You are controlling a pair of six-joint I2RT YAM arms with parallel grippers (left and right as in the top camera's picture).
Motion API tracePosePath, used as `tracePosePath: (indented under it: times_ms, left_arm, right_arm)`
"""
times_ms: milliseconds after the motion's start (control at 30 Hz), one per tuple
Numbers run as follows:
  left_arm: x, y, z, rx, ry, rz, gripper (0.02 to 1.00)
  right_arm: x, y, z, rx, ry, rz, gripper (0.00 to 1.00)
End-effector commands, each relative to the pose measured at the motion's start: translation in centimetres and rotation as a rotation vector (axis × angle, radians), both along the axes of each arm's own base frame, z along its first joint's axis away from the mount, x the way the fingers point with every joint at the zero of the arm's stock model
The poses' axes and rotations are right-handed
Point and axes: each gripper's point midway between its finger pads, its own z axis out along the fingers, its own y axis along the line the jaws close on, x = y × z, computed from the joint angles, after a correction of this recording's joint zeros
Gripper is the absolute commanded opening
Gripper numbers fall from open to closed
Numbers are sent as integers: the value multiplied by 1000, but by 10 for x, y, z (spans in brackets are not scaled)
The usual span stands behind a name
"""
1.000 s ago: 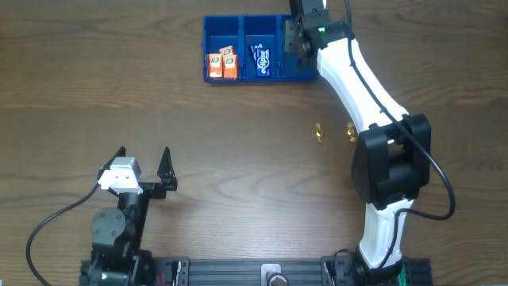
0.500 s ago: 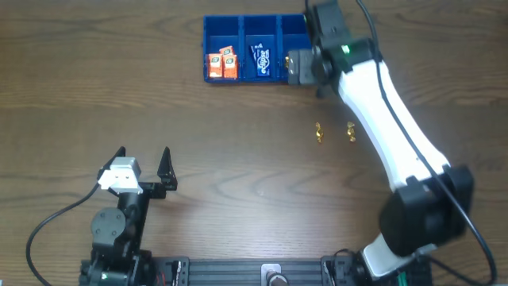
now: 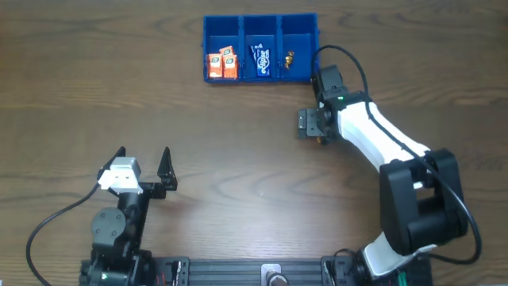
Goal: Sort Candies Into Trays
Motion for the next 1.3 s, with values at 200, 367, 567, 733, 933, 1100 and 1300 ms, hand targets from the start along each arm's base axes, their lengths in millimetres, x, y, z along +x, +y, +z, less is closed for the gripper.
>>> tracePosePath:
  times_ms: [200, 367, 567, 733, 933, 1100, 1300]
  left_arm:
    - [-1, 1, -18, 13, 50, 6, 998]
    - [-1, 1, -18, 13, 50, 6, 998]
    - [-1, 1, -18, 13, 50, 6, 998]
    - [-1, 1, -18, 13, 50, 6, 998]
    - [-1, 1, -18, 13, 50, 6, 998]
    - [-1, 1, -18, 13, 50, 6, 998]
    - [-1, 1, -18, 13, 50, 6, 998]
  right_arm:
    - [-2, 3, -15, 2, 36, 54, 809]
    - [-4, 3, -18, -1, 46, 58, 803]
    - [-7, 5, -25, 3, 67, 63, 735]
    - [-7, 6, -25, 3, 68, 67, 590]
    - [-8, 5, -26, 2, 73, 66, 253]
    - [-9, 5, -26, 3, 79, 59, 75]
    - [15, 32, 37, 117, -82, 100, 36]
